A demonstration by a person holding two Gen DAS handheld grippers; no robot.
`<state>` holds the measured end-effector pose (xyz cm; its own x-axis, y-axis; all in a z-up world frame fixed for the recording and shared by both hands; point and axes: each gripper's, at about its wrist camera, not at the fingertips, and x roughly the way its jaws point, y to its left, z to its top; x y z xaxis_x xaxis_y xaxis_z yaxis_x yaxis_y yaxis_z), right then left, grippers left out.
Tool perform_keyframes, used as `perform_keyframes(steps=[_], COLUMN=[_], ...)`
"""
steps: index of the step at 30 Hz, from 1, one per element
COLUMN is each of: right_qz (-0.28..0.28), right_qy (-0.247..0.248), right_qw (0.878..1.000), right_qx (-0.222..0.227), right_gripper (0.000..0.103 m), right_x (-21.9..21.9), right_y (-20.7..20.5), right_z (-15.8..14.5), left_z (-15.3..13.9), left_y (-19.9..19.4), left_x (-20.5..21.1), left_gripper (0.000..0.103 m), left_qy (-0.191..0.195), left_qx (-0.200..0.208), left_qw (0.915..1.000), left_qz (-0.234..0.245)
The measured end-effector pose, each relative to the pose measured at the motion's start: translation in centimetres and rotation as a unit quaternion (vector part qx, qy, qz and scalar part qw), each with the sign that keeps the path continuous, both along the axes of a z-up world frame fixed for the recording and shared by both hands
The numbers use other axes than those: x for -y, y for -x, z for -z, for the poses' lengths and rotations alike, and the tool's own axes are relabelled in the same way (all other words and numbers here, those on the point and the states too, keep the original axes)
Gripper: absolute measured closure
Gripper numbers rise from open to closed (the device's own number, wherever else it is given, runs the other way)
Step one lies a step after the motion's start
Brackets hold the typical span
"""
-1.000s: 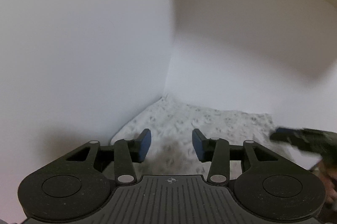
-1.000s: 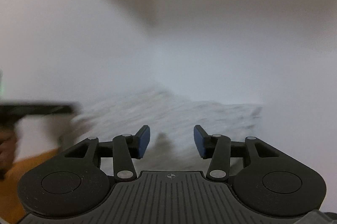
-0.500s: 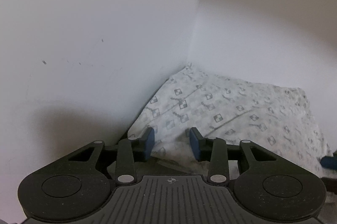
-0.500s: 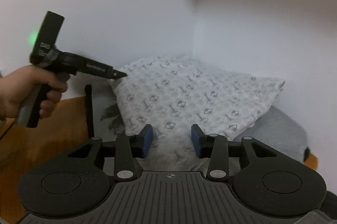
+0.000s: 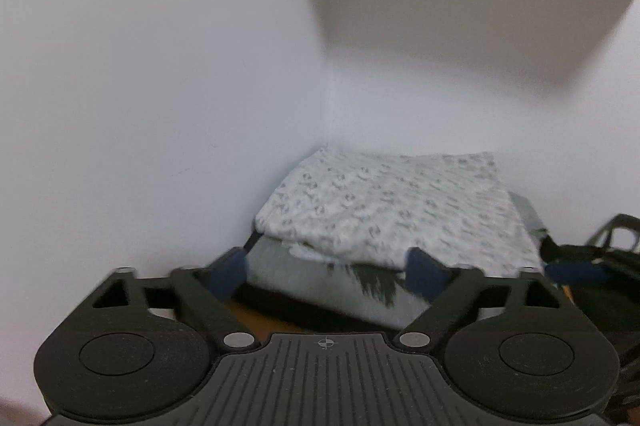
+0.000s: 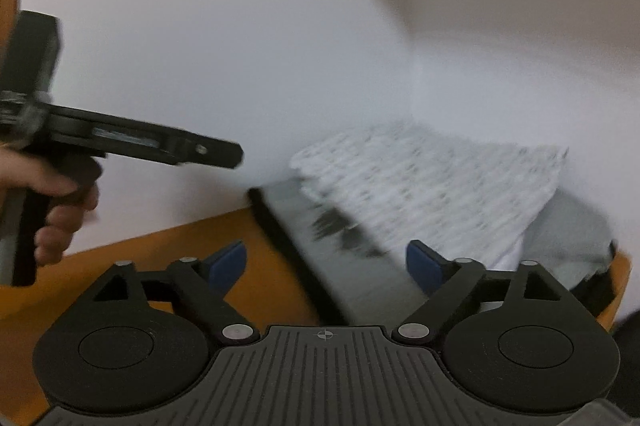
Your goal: Fold clothes
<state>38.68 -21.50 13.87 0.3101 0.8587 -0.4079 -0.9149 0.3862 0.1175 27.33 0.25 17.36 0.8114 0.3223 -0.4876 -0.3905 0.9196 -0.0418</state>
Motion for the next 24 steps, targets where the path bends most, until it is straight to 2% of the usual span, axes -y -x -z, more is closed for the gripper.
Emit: perform_keyframes(steps=[2,4,9,16,24], right_qz=[0.000,0.004,0.026,0.103,0.179], right_qy=[0.004,0.009,0.030,0.055,0.086], right_qw=[1.000,0.999,0.997,0.993,0.979], right_qx=[-0.018,-0.036,-0.063,-0.033,-0.035], right_gripper=[0.005,0.001,0.000,0.000,0.000], right_x=[-0.3,-0.6,-2.1,-3.8,-4.4], right_y=[1.6,3.1,7.1,12.9,18.0], right_z=[0.2,0.6,1.9,4.0,6.3], left_z=[-0.6,-1.1,1.1,5.5,7.1], left_y=[2.7,5.4,11.4,18.0,21.7], left_x=[0.7,1.3,1.6,0.8,-0.3], left_gripper=[0.000,0.000,0.000,0.000,0.000], left_qy=[0.005,0.009,0.017,0.033,0.033], left_qx=[0.001,0.003,-0.006,-0.029,-0.035], left_qw=[1.0000,1.0000,0.9998,0.9988,0.9988], left_qz=[-0.001,-0.003,-0.011,-0.023,-0.003])
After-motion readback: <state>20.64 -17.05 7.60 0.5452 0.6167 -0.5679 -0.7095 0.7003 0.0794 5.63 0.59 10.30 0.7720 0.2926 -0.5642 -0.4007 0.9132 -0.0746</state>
